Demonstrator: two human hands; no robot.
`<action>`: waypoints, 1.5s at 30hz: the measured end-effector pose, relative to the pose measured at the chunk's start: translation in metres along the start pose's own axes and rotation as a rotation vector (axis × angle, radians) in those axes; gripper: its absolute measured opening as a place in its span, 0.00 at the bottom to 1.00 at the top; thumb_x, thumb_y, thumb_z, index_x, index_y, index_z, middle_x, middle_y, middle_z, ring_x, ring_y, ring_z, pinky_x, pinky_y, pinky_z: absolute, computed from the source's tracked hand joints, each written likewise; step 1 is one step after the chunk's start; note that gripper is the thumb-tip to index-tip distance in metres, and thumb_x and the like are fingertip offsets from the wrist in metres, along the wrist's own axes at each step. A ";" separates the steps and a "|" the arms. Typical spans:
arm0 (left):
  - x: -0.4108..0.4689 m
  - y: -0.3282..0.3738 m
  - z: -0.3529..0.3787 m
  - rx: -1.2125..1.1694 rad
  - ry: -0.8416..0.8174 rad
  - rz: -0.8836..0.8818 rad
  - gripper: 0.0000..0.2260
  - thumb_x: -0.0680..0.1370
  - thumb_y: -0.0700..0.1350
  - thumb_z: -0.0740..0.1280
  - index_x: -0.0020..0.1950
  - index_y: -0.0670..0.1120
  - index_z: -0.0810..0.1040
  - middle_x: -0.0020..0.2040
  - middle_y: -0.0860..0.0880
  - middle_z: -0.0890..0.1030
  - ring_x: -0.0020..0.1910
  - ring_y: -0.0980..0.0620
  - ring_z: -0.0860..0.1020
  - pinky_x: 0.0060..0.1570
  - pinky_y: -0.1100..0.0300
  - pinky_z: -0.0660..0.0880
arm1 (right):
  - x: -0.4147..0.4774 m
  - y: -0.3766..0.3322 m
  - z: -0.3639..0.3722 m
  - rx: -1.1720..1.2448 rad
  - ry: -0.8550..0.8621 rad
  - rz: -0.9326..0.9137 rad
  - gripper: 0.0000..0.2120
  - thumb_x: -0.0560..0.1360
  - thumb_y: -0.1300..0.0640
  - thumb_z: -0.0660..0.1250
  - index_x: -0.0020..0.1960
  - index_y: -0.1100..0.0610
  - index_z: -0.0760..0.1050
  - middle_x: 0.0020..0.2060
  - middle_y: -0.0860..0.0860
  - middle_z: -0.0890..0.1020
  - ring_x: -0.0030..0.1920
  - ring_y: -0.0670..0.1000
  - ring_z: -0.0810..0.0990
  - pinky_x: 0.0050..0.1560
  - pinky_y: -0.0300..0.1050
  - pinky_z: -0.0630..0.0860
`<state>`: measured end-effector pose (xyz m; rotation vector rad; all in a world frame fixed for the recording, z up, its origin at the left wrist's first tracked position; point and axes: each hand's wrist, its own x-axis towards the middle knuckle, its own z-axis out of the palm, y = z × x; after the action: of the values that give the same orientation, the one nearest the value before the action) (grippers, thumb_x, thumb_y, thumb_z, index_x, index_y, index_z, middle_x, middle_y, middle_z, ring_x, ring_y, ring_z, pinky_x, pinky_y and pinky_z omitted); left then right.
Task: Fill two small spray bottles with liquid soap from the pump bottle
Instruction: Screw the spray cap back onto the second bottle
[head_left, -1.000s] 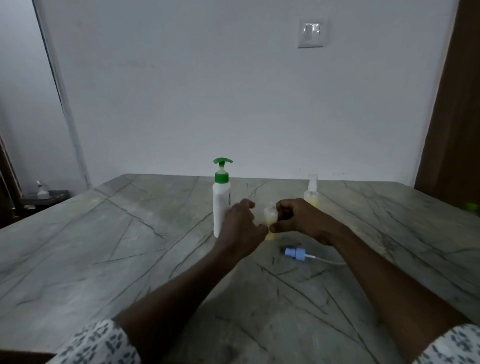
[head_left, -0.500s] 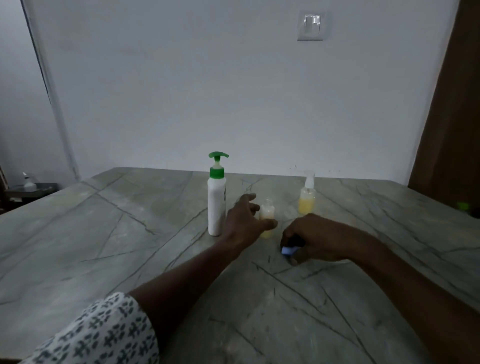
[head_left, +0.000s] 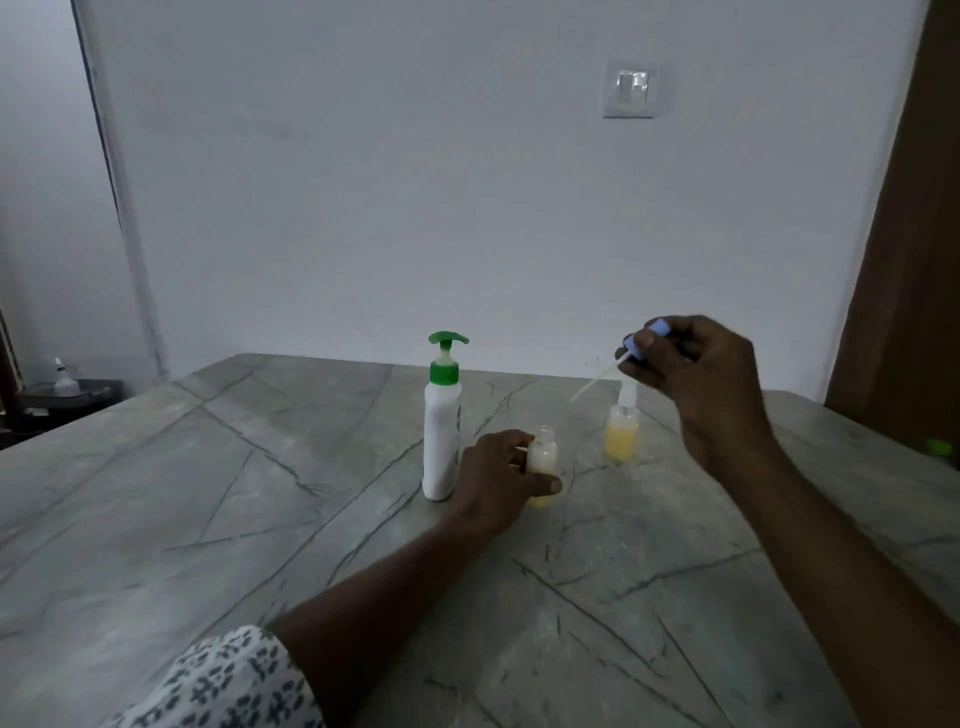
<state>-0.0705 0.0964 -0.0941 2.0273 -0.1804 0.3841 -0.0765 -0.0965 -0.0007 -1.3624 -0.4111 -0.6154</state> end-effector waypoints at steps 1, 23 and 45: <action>0.000 0.000 0.000 -0.003 0.001 0.002 0.22 0.65 0.46 0.81 0.57 0.48 0.81 0.51 0.50 0.85 0.47 0.54 0.83 0.49 0.62 0.79 | -0.002 0.006 0.004 0.041 0.033 0.028 0.02 0.74 0.68 0.68 0.44 0.63 0.76 0.41 0.60 0.82 0.40 0.53 0.85 0.45 0.44 0.81; -0.003 0.003 0.000 0.053 -0.002 0.015 0.28 0.67 0.47 0.80 0.65 0.48 0.77 0.56 0.48 0.84 0.48 0.56 0.80 0.39 0.73 0.70 | -0.014 0.051 0.035 -0.370 -0.228 0.030 0.07 0.70 0.62 0.75 0.46 0.61 0.79 0.37 0.56 0.84 0.39 0.53 0.85 0.45 0.51 0.83; 0.001 0.001 -0.001 0.062 -0.026 0.001 0.19 0.70 0.46 0.78 0.58 0.47 0.79 0.48 0.53 0.80 0.43 0.59 0.76 0.38 0.72 0.67 | -0.012 0.058 0.029 -0.560 -0.573 0.091 0.09 0.76 0.56 0.68 0.54 0.56 0.82 0.51 0.51 0.85 0.47 0.48 0.82 0.47 0.48 0.76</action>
<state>-0.0699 0.0964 -0.0922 2.0942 -0.1880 0.3677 -0.0475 -0.0613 -0.0475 -2.0913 -0.6602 -0.2550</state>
